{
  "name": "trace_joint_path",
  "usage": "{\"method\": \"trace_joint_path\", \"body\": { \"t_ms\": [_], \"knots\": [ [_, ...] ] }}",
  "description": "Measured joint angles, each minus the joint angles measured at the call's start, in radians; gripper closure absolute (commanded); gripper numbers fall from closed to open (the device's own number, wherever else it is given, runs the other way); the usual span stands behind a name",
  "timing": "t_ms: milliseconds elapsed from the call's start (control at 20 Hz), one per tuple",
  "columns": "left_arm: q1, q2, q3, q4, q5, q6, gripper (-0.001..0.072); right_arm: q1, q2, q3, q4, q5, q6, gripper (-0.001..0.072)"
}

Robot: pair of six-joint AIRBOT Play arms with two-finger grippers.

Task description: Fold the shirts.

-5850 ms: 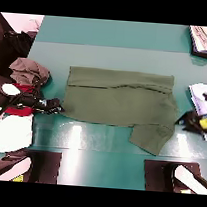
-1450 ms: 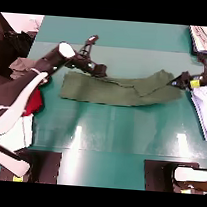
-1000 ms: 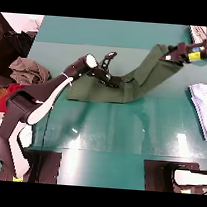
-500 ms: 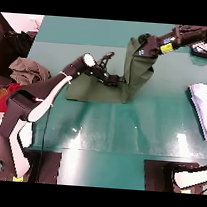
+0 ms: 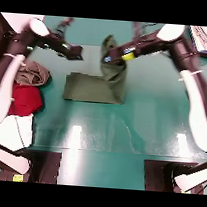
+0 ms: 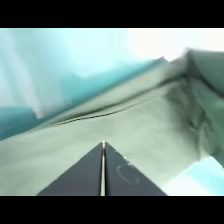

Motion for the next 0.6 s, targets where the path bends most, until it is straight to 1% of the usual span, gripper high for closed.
{"method": "trace_joint_path", "body": {
  "t_ms": [50,150,300,400,600],
  "knots": [
    [0.036,0.036,0.000,0.017,-0.019,0.000,0.0685,0.047,-0.040,0.024,0.002,-0.047,-0.019,0.0131],
    [0.099,0.095,0.000,0.031,-0.045,0.000,0.0684,0.126,-0.112,0.070,0.001,-0.128,-0.043,0.0131],
    [0.179,0.166,0.000,0.051,-0.082,-0.001,0.0684,0.174,-0.142,0.068,0.001,-0.209,-0.063,0.0133],
    [0.206,0.192,0.000,0.053,-0.111,-0.001,0.0684,0.149,-0.110,0.021,-0.010,-0.210,-0.069,0.0133],
    [0.230,0.212,-0.003,0.058,-0.154,-0.001,0.0684,-0.010,0.006,-0.150,-0.079,-0.096,-0.062,0.0133]
  ]
}}
